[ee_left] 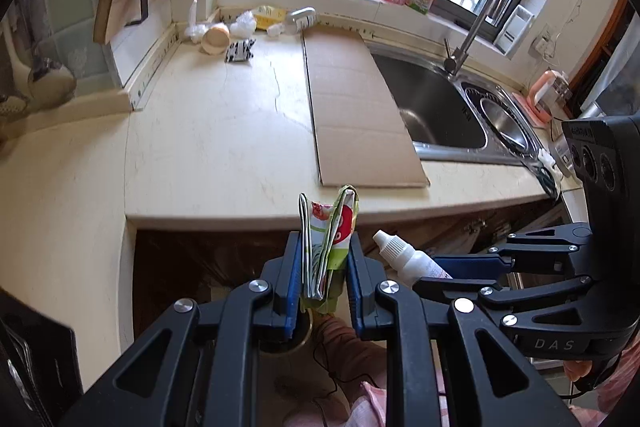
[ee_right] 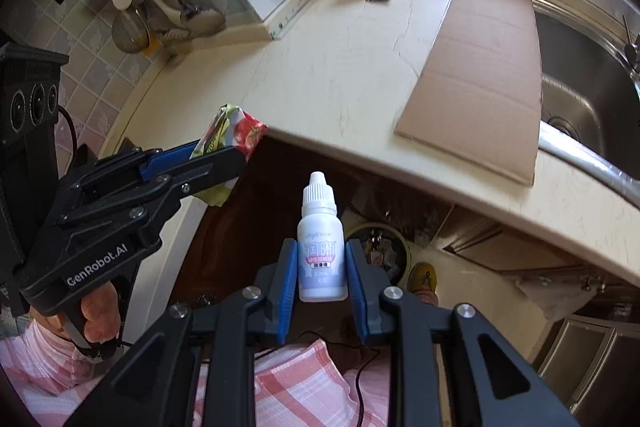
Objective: Collect trash
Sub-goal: 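Lower both held items into the black bin and open both tools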
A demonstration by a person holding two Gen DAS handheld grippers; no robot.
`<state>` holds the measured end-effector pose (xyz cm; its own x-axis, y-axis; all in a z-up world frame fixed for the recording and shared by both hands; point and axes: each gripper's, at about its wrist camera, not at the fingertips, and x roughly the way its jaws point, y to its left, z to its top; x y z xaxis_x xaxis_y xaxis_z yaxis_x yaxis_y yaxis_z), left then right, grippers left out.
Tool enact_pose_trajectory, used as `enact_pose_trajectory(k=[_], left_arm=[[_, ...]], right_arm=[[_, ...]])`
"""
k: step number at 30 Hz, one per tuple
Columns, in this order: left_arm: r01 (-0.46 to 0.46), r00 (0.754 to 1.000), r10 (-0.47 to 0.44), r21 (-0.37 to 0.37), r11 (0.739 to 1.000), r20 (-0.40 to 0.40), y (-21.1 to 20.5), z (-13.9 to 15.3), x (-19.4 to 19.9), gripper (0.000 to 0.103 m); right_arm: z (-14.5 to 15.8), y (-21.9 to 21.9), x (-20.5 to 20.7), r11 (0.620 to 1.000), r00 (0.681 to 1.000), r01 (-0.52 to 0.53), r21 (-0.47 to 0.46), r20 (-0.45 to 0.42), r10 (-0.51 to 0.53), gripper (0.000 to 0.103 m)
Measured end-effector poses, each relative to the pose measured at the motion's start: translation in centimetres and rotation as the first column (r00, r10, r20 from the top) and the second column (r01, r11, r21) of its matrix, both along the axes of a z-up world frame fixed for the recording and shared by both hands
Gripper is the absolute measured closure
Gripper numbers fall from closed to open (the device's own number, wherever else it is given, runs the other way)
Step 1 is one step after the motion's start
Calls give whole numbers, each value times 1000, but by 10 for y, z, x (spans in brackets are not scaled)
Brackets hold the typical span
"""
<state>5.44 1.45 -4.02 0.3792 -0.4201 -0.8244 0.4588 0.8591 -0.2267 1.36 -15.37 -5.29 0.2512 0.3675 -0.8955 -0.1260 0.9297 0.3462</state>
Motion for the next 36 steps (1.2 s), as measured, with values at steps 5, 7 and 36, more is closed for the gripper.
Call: enact_pose_trajectory(k=[5,7,36], left_arm=[[-10,999,11,4,1000,-50,11,-15,-17,85],[-19,997,19,2,1000,-71,16,-20,-20,85],[-178,920,221,158,971,-323,42,-193,-3,84]], right_arm=[[-17,9,-15,999,998,-26,-18,-51,25,79],[-24,11,-17,999,996,-43,-15,-78,42,79],[-158,31,18,980,956,-200,23,-215,200,78]])
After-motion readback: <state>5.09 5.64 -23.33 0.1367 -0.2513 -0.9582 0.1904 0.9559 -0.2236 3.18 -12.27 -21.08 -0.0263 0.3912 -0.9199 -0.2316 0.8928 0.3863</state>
